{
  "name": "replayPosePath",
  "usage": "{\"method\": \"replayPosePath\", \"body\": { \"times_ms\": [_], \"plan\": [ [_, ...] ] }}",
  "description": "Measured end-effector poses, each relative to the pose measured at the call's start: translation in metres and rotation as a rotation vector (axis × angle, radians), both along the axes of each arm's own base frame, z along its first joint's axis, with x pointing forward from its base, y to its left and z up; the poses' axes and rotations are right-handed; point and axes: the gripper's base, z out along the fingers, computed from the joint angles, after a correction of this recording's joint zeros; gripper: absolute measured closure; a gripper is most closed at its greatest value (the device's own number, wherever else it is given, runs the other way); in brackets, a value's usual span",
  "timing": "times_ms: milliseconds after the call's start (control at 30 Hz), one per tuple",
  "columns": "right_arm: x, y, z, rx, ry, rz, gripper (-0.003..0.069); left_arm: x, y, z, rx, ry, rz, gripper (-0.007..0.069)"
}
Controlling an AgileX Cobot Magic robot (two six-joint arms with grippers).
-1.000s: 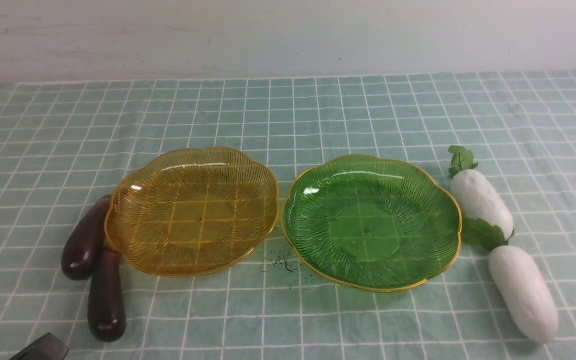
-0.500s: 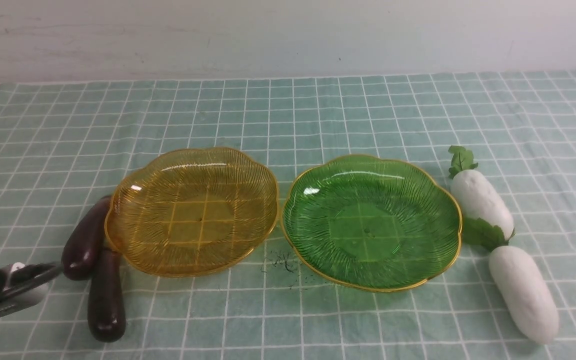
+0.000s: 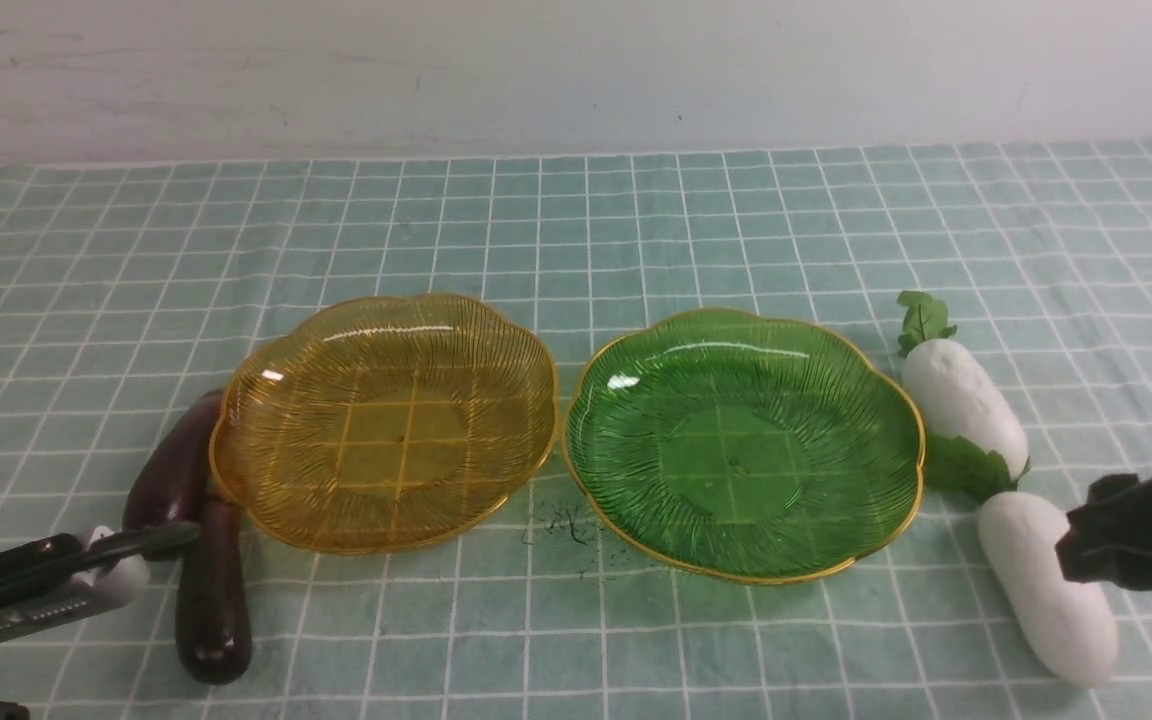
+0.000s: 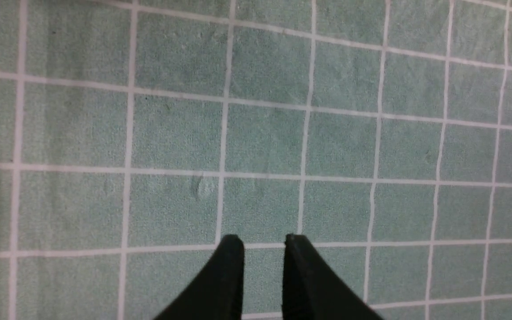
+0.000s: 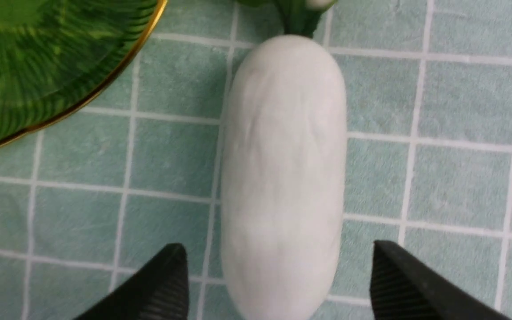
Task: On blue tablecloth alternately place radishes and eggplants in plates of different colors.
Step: 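Place the white radish on the plate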
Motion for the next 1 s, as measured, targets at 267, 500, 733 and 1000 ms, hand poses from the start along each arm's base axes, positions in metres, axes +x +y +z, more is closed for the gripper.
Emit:
{"method": "replayPosePath", "body": {
  "times_ms": [267,500,733,1000],
  "plan": [
    [0.028,-0.002,-0.045,-0.030,0.081,-0.002,0.0023,0.000,0.000,0.000,0.002,0.000,-0.001,0.0443],
    [0.031,-0.002,-0.067,-0.032,0.157,0.000,0.0063,0.000,0.000,0.000,0.002,-0.001,-0.002,0.0442],
    [0.034,-0.001,-0.061,-0.029,0.223,0.019,0.0195,0.000,0.000,0.000,0.002,-0.001,-0.002,0.0442],
    [0.035,0.005,0.000,0.039,0.215,0.034,0.0195,0.000,0.000,0.000,0.002,-0.001,-0.002,0.0442]
  ]
}}
